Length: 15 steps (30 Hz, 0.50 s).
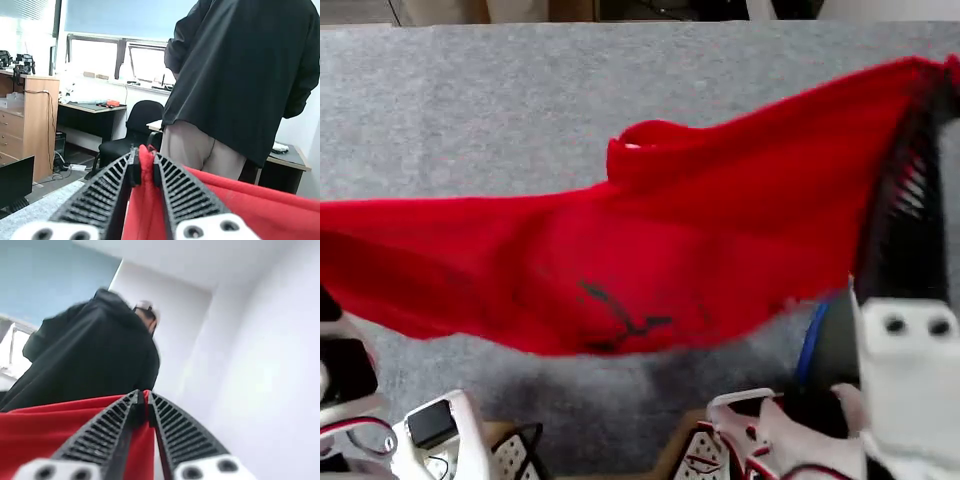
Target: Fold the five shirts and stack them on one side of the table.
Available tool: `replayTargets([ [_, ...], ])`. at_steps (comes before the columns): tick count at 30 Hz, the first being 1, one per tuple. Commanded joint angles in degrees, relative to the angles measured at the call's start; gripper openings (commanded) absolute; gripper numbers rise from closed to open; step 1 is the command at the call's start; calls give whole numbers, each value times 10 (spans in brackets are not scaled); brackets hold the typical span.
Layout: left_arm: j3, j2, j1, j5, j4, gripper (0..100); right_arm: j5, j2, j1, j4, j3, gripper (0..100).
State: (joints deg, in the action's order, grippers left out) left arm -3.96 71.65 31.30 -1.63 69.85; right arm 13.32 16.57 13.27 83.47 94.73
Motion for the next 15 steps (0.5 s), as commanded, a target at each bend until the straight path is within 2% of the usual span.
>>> replayTargets([
  [1,-16,2,2,0,-10,19,14,8,-8,-40,-16,5],
  [6,8,2,2,1,-10,19,11,36,-8,-91,-88,5],
  [10,54,2,2,1,-11,19,8,45,-5,-92,-160,5],
  [15,90,2,2,4,-10,19,-41,45,-6,-91,-249,5],
])
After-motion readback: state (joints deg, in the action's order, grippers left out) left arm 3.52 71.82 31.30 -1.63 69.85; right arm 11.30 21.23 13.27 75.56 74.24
